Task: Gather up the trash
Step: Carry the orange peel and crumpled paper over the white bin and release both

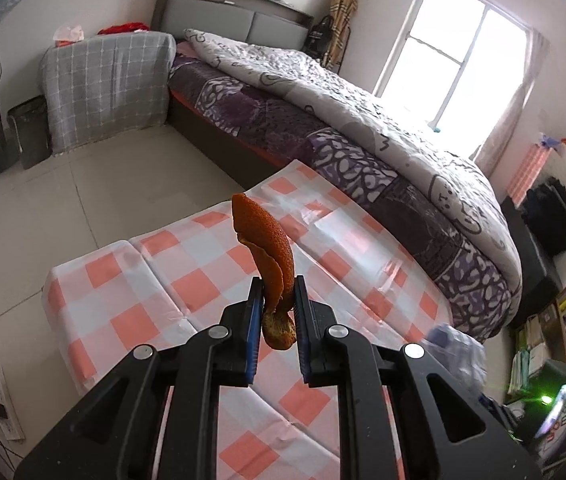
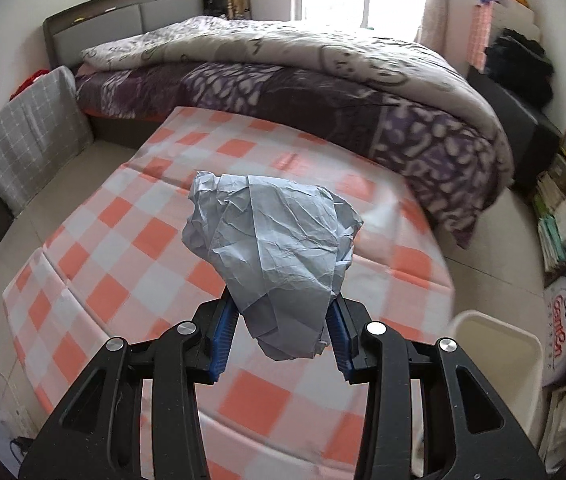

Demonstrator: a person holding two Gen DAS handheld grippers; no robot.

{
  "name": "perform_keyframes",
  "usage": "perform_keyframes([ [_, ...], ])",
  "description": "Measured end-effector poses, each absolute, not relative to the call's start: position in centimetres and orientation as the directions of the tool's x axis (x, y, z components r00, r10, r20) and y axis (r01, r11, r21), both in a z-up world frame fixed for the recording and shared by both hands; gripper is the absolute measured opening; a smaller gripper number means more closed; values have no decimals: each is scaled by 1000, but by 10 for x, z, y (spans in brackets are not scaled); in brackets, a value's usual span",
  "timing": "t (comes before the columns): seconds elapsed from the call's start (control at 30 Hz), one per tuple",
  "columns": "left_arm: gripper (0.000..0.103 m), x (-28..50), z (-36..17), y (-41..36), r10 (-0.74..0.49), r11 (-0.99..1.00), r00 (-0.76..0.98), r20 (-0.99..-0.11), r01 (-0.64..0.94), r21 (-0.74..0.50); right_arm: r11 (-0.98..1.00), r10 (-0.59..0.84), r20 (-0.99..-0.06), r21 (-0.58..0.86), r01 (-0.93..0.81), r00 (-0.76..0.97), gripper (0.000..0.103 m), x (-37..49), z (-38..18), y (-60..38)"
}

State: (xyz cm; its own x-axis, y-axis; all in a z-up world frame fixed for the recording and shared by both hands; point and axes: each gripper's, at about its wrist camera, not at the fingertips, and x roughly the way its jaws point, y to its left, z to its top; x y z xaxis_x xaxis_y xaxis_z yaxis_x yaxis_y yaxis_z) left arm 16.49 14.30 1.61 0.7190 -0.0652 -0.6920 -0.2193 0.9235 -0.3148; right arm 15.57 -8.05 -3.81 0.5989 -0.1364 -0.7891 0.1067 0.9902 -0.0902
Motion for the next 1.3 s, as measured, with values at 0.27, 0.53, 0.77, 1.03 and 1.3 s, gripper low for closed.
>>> perform_keyframes([
  [0.27,15,165,8,107,-86,953,699,-710,-149,-262,979,-184,-795,-95,180,578,39,118,-41,-134],
  [0.53,15,163,-1,63,-104,977,688,-719,-64,-203,953,-234,-788,-71,294,569,39,95,-43,-193],
  [0.77,15,157,-7,18,-142,986,683,-717,30,-167,920,-269,-767,-26,390,583,40,78,-24,-240],
  [1.03,15,142,-17,-44,-232,972,659,-715,191,-138,858,-340,-799,-49,511,495,41,55,-20,-295],
  [1.3,15,119,-35,-121,-398,899,549,-735,395,-192,777,-429,-818,-119,619,382,72,30,-19,-345],
])
